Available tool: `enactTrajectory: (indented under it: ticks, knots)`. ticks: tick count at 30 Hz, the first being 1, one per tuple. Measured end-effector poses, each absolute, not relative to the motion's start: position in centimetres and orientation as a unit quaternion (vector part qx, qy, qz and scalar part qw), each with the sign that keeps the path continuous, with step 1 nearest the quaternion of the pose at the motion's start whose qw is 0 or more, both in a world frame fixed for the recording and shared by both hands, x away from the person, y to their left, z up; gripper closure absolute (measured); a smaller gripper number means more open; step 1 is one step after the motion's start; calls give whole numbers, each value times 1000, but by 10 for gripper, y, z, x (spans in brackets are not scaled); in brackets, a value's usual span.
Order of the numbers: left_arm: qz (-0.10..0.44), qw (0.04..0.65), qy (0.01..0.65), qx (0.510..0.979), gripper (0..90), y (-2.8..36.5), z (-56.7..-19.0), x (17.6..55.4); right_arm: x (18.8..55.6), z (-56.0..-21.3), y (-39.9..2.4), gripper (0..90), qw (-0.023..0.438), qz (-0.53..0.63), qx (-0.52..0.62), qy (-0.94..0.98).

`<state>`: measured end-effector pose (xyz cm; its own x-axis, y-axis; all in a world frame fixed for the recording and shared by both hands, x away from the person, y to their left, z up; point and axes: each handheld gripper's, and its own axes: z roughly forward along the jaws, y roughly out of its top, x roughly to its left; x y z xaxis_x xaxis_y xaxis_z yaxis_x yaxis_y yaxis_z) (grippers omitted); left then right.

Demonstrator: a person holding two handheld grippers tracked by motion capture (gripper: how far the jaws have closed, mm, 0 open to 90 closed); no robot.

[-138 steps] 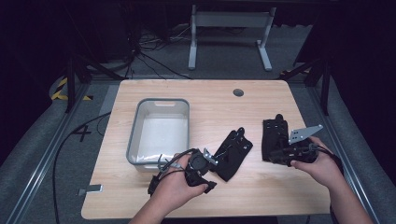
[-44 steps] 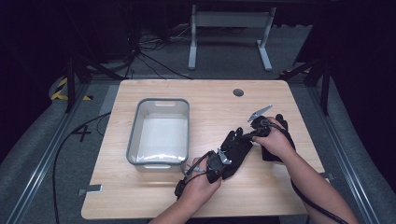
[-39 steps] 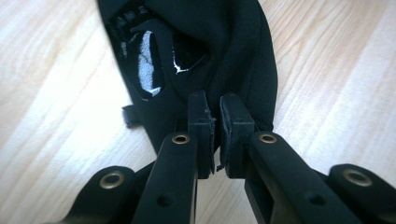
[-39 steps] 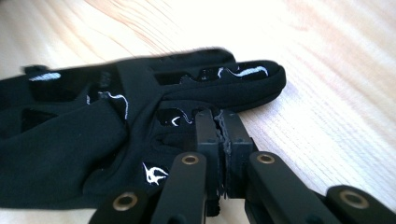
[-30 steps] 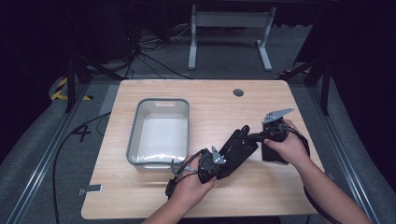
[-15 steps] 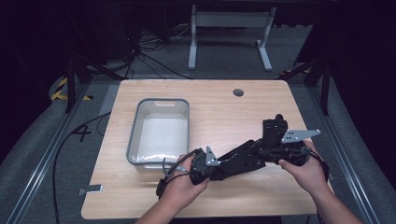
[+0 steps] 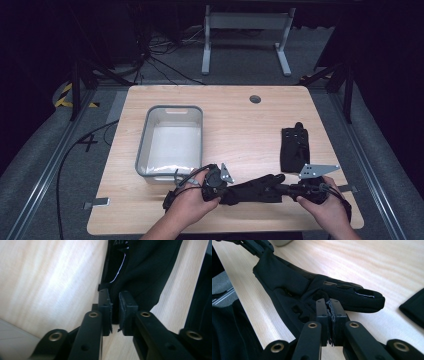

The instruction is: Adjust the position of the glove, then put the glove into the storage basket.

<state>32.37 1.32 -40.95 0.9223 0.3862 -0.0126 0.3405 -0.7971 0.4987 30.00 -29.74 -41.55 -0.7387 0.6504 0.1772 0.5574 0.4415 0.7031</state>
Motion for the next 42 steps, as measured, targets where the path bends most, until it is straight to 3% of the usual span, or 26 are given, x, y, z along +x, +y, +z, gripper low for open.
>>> enactTrajectory:
  ticks: [5,9,24,42]
  knots:
    - [17,237,194,952,563,17,-408,326,298,-420,-298,818,42,377,379,844]
    - [5,251,204,946,545,22,-399,326,295,-417,-300,736,2,396,385,834]
    - [51,357,267,894,515,29,-383,327,305,-405,-324,718,86,399,376,832]
    - [49,351,268,896,480,31,-381,328,313,-401,-349,706,101,398,397,821]
